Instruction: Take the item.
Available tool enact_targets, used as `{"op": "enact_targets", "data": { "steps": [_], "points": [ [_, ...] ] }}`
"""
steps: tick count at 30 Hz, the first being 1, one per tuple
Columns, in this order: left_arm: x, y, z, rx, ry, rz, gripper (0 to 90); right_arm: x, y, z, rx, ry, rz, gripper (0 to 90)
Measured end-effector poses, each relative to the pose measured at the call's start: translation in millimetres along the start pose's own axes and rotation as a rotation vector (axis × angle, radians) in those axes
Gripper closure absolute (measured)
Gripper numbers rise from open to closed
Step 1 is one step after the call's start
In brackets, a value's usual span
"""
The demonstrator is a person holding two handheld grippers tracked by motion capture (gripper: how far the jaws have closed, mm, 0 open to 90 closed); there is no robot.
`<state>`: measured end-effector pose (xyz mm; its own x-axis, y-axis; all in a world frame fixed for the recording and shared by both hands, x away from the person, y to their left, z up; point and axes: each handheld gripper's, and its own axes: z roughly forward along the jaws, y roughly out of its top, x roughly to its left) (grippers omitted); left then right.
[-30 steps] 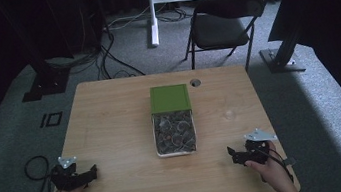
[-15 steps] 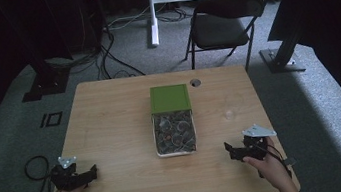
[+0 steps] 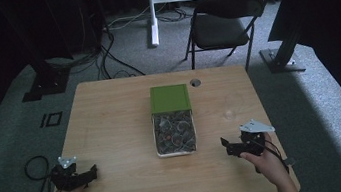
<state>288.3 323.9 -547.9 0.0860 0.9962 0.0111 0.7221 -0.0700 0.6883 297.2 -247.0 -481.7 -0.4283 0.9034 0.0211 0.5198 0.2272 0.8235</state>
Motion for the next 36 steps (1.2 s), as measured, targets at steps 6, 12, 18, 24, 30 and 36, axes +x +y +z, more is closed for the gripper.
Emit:
{"op": "enact_targets", "data": {
  "steps": [6,12,18,24,30,36],
  "points": [
    [0.0,0.0,0.0,0.0,0.0,0.0,0.3,5.6,14.2,-0.2,-0.022,0.013,-0.018,11.5],
    [0.0,0.0,0.0,0.0,0.0,0.0,0.3,11.0,25.6,1.3,-0.036,0.028,-0.039,11.5],
    [0.0,0.1,-0.1,0.002,0.001,0.0,0.3,17.3,33.8,5.1,-0.046,0.047,-0.047,11.5],
    [-0.2,0.0,0.0,0.0,0.001,-0.002,0.3,23.0,40.9,8.6,-0.052,0.062,-0.057,11.4],
    [-0.2,0.0,0.0,0.0,0.0,-0.002,0.3,29.7,47.0,12.9,-0.053,0.082,-0.07,11.5],
    [-0.2,0.0,0.0,-0.001,0.0,-0.002,0.3,37.4,55.5,16.8,-0.066,0.101,-0.081,11.5]
  ]
}}
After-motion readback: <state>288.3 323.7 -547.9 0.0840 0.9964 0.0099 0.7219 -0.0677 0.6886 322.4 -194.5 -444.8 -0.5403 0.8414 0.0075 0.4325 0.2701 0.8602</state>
